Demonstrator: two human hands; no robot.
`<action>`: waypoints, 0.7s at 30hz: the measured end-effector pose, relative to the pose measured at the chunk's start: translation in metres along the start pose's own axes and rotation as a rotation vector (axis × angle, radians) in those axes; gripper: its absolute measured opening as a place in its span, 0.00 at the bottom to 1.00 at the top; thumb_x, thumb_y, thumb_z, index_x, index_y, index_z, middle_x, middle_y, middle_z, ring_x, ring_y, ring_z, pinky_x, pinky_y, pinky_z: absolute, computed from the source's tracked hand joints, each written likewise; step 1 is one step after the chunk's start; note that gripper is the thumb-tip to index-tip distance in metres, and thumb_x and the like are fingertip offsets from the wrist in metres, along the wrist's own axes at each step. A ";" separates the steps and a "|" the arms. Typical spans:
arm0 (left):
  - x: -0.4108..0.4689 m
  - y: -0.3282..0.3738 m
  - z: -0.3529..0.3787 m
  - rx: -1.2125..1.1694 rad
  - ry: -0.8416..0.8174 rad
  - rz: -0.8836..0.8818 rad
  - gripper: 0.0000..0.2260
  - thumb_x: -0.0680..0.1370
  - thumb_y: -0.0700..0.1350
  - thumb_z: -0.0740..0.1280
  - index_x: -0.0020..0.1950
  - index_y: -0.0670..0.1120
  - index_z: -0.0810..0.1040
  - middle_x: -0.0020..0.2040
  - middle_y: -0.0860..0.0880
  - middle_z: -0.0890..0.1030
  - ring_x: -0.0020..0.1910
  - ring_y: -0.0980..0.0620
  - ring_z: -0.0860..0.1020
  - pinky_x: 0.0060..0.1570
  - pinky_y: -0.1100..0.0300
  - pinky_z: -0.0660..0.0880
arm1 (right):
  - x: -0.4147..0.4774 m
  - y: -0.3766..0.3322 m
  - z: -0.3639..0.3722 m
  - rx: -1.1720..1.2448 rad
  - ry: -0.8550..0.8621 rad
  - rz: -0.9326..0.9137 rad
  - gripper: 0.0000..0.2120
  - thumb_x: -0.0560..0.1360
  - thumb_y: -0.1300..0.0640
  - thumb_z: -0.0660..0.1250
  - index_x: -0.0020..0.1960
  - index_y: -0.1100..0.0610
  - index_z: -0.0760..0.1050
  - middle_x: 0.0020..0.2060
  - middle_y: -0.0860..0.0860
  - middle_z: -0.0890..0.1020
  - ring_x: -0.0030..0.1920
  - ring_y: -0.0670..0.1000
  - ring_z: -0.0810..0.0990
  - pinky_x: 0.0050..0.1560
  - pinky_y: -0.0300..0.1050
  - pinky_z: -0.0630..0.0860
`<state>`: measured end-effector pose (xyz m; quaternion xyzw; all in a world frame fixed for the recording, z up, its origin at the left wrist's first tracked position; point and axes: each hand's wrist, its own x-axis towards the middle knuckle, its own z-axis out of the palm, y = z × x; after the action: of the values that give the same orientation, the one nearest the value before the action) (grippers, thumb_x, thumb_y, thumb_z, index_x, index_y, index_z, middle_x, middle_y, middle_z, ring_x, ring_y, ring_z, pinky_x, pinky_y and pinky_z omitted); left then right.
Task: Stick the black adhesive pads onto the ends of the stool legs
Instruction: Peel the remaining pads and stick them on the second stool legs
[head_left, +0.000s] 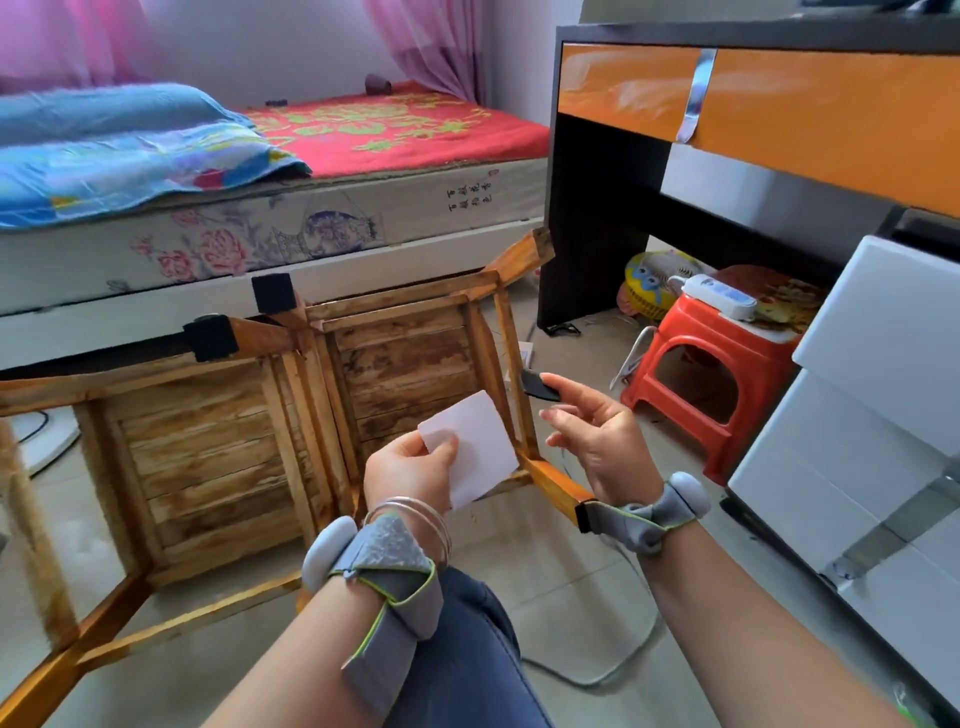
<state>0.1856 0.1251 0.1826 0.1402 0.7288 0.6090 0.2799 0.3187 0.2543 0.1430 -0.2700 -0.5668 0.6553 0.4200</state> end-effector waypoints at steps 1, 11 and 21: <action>0.004 0.000 0.000 -0.003 0.035 0.011 0.06 0.73 0.43 0.70 0.39 0.53 0.76 0.37 0.54 0.78 0.46 0.43 0.80 0.47 0.45 0.80 | 0.008 -0.005 0.000 0.050 -0.013 0.025 0.12 0.75 0.63 0.66 0.52 0.50 0.83 0.37 0.49 0.84 0.37 0.47 0.80 0.35 0.38 0.78; 0.006 0.009 0.017 0.187 0.158 0.267 0.13 0.77 0.52 0.62 0.44 0.45 0.82 0.39 0.49 0.80 0.42 0.47 0.77 0.45 0.56 0.74 | 0.112 -0.058 0.006 -0.022 0.234 -0.043 0.08 0.71 0.59 0.73 0.49 0.54 0.79 0.38 0.48 0.84 0.35 0.44 0.83 0.35 0.35 0.77; 0.015 0.003 0.028 0.255 0.085 0.272 0.15 0.75 0.55 0.64 0.39 0.46 0.83 0.33 0.51 0.79 0.38 0.49 0.76 0.42 0.61 0.69 | 0.171 -0.059 -0.006 -0.264 0.199 0.080 0.20 0.75 0.46 0.66 0.62 0.57 0.74 0.56 0.51 0.79 0.55 0.49 0.76 0.48 0.42 0.75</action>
<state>0.1894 0.1564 0.1796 0.2458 0.7855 0.5495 0.1437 0.2525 0.4039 0.2203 -0.4088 -0.5925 0.5613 0.4082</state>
